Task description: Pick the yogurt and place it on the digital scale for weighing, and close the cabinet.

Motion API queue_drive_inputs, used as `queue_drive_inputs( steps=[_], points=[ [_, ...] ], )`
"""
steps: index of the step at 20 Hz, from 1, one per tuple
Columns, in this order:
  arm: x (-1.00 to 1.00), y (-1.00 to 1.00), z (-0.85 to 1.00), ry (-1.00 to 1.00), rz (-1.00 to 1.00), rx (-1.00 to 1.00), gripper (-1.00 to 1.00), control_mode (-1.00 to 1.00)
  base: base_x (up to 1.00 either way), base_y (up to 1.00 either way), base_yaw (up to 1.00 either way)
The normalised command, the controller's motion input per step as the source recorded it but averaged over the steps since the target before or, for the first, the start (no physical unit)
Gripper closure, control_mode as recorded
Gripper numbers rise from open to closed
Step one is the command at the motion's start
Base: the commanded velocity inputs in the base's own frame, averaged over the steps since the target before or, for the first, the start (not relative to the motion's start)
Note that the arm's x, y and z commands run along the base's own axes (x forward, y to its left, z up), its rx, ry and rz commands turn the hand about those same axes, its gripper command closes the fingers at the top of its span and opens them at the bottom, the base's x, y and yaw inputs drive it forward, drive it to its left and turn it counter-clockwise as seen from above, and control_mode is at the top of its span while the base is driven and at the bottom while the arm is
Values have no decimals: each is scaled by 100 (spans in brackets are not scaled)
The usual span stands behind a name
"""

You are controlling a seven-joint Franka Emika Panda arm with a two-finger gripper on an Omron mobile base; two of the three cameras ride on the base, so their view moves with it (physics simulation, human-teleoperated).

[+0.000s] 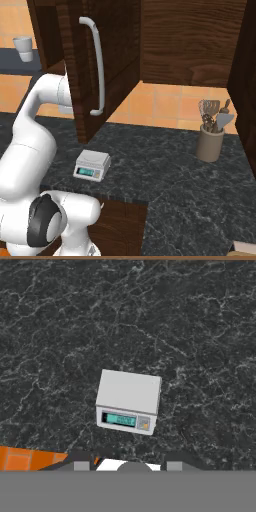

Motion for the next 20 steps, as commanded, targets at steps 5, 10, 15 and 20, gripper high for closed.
queue_drive_inputs(
  steps=[5,10,15,20],
  points=[
    [-40,0,4,-8,0,0,-100,-100,0,0,0],
    [-50,1,67,-27,0,-6,-100,-100,0,0,0],
    [-22,0,66,-43,0,-3,-100,-100,0,0,0],
    [-4,-2,73,-4,-7,-6,-100,-100,0,0,0]
  ],
)
